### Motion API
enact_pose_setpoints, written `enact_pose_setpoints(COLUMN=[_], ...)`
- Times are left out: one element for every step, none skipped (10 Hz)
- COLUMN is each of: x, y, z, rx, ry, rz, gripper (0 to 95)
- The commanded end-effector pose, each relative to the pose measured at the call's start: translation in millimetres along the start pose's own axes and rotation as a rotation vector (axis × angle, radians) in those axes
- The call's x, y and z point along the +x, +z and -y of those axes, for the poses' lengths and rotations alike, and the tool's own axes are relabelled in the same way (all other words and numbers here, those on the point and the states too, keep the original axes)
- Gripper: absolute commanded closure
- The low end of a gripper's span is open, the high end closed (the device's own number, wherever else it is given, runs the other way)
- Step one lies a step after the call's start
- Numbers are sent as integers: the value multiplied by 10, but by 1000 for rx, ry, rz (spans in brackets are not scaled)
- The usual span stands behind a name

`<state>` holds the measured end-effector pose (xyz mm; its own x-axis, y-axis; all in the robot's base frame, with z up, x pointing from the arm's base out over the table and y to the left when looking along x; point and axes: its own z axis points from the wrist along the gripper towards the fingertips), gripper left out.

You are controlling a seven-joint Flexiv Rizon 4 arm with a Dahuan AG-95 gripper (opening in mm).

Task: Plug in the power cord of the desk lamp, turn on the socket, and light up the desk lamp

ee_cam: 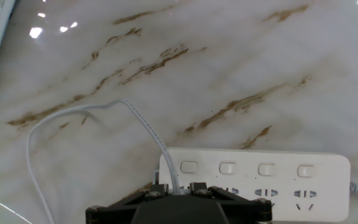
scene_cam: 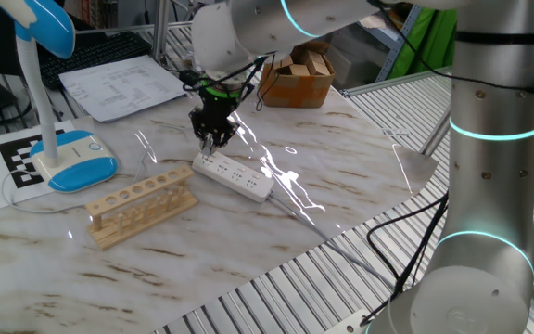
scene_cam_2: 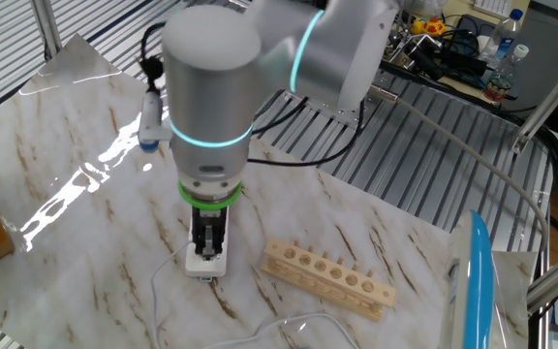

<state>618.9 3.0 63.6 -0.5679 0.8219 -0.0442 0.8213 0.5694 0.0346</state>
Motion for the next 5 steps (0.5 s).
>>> enact_pose_setpoints(x=[-48,-62,-65,-67,-67], y=[-19,-13,-11,-10,-9], z=[8,14,15,16,16], rx=[-5,-11,-15,-20,-21], ry=[8,10,12,14,15], rz=[10,21,24,32,35], gripper=[950,950,950,950,950])
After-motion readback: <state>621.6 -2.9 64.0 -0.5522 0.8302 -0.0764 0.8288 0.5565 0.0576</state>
